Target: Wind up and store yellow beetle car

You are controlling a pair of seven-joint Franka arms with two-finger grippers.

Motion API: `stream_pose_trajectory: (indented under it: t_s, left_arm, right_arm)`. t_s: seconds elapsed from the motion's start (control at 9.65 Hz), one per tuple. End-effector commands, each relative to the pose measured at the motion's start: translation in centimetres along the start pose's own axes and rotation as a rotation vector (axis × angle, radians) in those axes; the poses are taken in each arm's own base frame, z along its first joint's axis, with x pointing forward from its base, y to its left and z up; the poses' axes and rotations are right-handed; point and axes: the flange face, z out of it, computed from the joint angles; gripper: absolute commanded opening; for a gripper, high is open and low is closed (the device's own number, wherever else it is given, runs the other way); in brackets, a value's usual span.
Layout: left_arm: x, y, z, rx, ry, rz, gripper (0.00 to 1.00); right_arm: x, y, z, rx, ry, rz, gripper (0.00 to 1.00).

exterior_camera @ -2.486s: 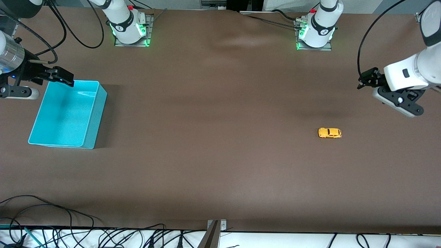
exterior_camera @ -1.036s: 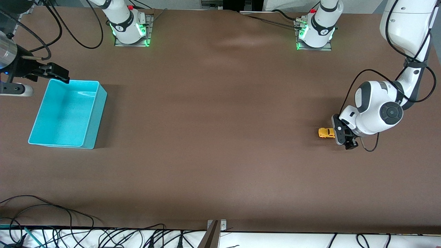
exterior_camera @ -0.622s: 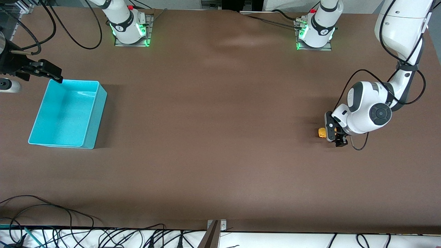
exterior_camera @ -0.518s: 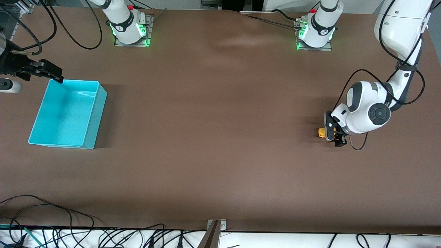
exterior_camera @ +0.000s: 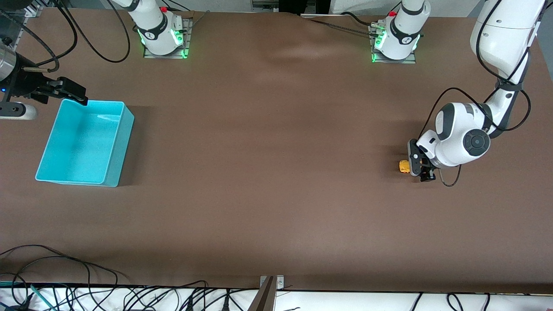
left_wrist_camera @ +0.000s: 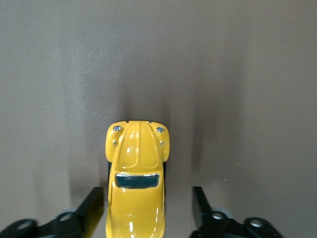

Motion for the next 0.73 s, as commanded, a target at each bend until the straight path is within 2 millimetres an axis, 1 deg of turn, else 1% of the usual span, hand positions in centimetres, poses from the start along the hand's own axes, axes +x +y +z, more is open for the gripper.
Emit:
stream_pose_trajectory:
  t_s: [0.0,0.1,0.31,0.62]
  left_arm:
    - [0.34,0.10,-0.23,0.016,0.004,0.031,0.18]
    - [0.69,0.00,-0.38,0.019,0.006,0.039,0.10]
    - [0.69,0.01,-0.29,0.018,0.005,0.040,0.08]
    - [0.54,0.07,0.17,0.010,0.005,0.041,0.09]
  right_arm:
    - [-0.27,0.21,-0.12,0.023,-0.010,-0.003,1.00]
    - [-0.27,0.13,-0.12,0.023,-0.010,-0.006,1.00]
    - [-0.27,0.21,-0.19,0.023,-0.008,-0.007,1.00]
    - [-0.21,0.11,-0.13,0.023,-0.008,-0.009,1.00]
